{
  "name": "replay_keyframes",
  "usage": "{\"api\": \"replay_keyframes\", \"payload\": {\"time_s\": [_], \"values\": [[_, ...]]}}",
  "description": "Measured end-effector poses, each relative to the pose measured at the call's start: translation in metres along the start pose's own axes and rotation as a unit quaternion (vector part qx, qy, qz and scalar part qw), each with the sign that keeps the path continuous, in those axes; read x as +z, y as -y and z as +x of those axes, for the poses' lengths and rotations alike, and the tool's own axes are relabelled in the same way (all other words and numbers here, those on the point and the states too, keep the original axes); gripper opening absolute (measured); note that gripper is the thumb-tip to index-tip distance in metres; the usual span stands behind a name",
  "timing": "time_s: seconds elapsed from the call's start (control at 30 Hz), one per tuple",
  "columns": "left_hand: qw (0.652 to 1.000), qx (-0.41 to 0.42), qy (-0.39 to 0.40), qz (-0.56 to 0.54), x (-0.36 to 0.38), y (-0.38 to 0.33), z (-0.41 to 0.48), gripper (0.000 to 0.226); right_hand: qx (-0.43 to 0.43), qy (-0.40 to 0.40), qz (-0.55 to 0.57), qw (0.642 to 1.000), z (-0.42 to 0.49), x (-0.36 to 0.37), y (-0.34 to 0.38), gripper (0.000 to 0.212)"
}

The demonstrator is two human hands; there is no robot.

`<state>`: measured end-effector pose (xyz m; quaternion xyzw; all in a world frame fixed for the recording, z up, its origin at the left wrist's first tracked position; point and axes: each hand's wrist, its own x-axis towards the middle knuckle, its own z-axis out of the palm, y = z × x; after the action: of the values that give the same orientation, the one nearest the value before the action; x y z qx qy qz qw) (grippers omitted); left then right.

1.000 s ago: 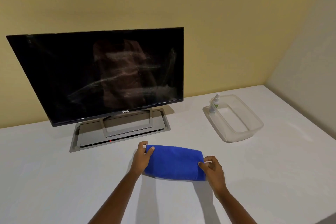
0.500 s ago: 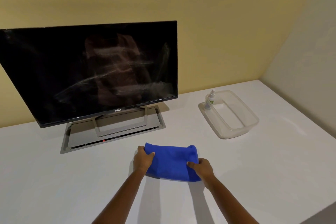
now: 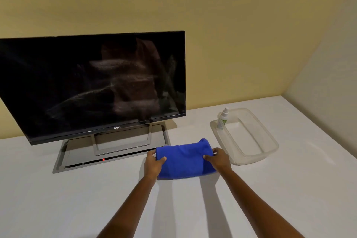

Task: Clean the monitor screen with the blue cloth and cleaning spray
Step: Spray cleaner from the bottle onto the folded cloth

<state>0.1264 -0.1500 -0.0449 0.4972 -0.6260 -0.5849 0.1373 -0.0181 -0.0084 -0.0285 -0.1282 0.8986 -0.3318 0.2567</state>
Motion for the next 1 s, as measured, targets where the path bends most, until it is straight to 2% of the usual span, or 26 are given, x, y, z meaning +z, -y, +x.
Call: {"api": "replay_keyframes", "payload": {"time_s": [0.17, 0.23, 0.3, 0.4, 0.47, 0.57, 0.7, 0.8, 1.0], "values": [[0.999, 0.0, 0.0, 0.049, 0.017, -0.002, 0.009, 0.049, -0.049, 0.005, -0.077, 0.996, 0.021, -0.01, 0.004, 0.036], [0.992, -0.007, -0.016, 0.127, 0.025, -0.003, 0.01, 0.052, -0.068, 0.007, -0.099, 0.993, 0.027, -0.014, 0.004, 0.034], [0.97, -0.005, -0.061, 0.236, 0.033, -0.01, 0.009, 0.057, -0.098, 0.004, -0.106, 0.989, 0.032, -0.02, 0.005, 0.035], [0.943, 0.048, -0.114, 0.309, 0.047, -0.023, 0.006, 0.063, -0.171, -0.03, -0.082, 0.981, 0.041, -0.038, 0.012, 0.032], [0.934, 0.087, -0.117, 0.326, 0.058, -0.033, 0.005, 0.064, -0.226, -0.087, -0.093, 0.966, 0.053, -0.055, 0.019, 0.03], [0.919, 0.124, -0.105, 0.358, 0.075, -0.046, 0.005, 0.064, -0.259, -0.139, -0.138, 0.946, 0.081, -0.082, 0.028, 0.034], [0.911, 0.15, -0.067, 0.379, 0.093, -0.059, 0.005, 0.062, -0.248, -0.103, -0.209, 0.94, 0.115, -0.104, 0.035, 0.039], [0.912, 0.165, -0.033, 0.374, 0.101, -0.066, 0.004, 0.057, -0.244, -0.077, -0.242, 0.936, 0.128, -0.11, 0.033, 0.032], [0.931, 0.175, -0.03, 0.317, 0.112, -0.075, 0.008, 0.048, -0.282, -0.07, -0.151, 0.945, 0.134, -0.119, 0.023, 0.015]]}}
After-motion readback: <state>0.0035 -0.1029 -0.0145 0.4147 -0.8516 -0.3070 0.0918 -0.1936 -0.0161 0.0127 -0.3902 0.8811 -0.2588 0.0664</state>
